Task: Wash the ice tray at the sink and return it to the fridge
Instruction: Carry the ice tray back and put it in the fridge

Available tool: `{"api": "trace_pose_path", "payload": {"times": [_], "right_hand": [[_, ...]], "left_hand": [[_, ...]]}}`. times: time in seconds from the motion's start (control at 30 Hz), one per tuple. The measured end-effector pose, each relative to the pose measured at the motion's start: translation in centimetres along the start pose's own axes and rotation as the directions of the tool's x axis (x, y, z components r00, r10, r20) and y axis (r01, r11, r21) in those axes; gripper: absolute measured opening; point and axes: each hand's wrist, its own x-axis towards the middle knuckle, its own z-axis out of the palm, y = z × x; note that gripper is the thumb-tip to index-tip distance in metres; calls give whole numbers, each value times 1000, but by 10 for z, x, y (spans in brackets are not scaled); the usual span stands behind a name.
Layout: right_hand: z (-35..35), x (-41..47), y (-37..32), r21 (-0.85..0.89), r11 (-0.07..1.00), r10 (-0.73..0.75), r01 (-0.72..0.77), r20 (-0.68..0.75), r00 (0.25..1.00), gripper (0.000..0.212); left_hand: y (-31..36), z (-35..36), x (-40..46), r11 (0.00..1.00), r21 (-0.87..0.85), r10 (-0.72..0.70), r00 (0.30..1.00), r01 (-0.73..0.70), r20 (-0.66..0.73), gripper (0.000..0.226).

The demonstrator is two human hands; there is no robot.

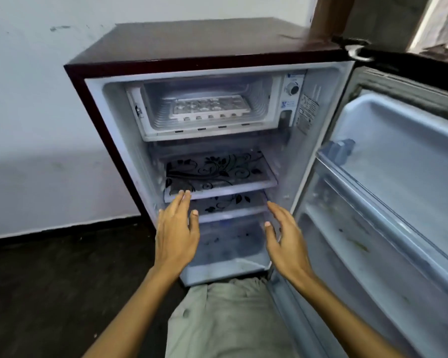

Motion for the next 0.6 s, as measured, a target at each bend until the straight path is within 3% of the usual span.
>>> {"api": "trace_pose_path", "payload": {"times": [0.27, 0.6], "right_hand": [[-68, -115, -5, -178, 983, 35, -37, -14, 999, 44], [-158, -239, 31, -206, 952, 162, -226, -287, 944, 47]], "left_hand": [[56, -7, -102, 997, -1, 73, 988, -73, 133, 43], [147, 24, -190, 971, -136, 229, 932, -197, 281, 44]]}}
